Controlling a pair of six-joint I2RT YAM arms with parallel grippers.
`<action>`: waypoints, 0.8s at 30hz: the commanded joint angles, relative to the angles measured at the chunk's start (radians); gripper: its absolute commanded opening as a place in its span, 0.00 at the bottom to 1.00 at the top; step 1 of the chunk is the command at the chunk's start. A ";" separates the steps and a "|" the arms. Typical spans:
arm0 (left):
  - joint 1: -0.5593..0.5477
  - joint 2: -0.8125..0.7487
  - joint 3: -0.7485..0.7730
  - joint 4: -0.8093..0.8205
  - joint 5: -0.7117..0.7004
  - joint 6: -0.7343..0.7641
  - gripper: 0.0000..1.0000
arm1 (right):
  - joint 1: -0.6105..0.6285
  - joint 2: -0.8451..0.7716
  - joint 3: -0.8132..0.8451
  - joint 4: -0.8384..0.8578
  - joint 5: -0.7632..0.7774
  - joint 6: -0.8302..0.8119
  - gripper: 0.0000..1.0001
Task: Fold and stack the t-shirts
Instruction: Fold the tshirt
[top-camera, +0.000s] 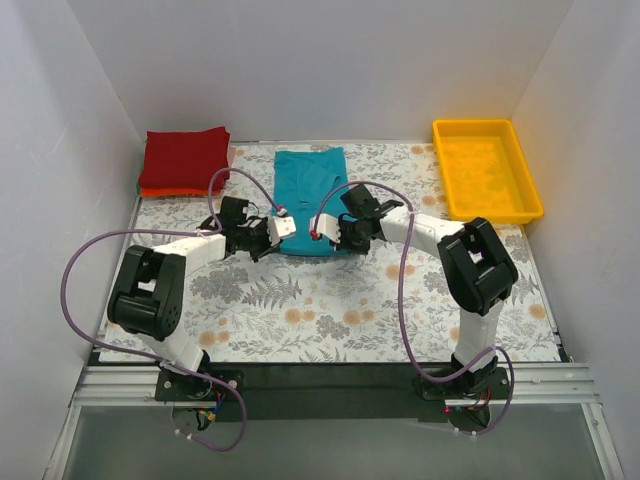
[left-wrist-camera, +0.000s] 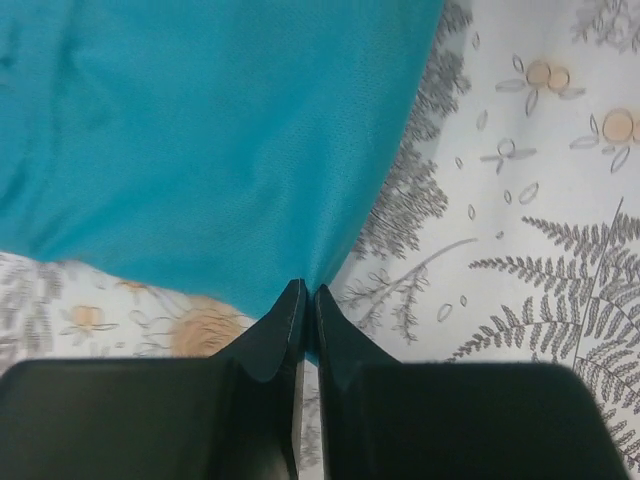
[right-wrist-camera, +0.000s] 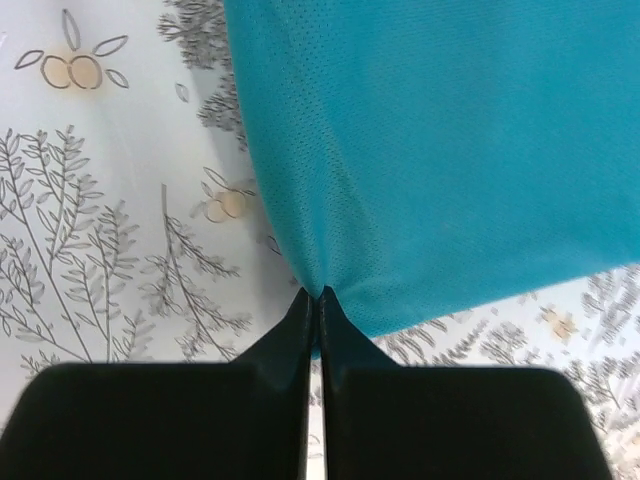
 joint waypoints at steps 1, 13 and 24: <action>0.003 -0.095 0.108 -0.121 0.020 -0.018 0.00 | -0.057 -0.081 0.116 -0.135 -0.048 0.019 0.01; -0.089 -0.297 0.087 -0.506 0.078 0.051 0.00 | -0.014 -0.319 0.009 -0.353 -0.153 0.017 0.01; -0.295 -0.677 -0.053 -0.905 0.225 -0.046 0.00 | 0.134 -0.630 -0.245 -0.636 -0.399 0.086 0.01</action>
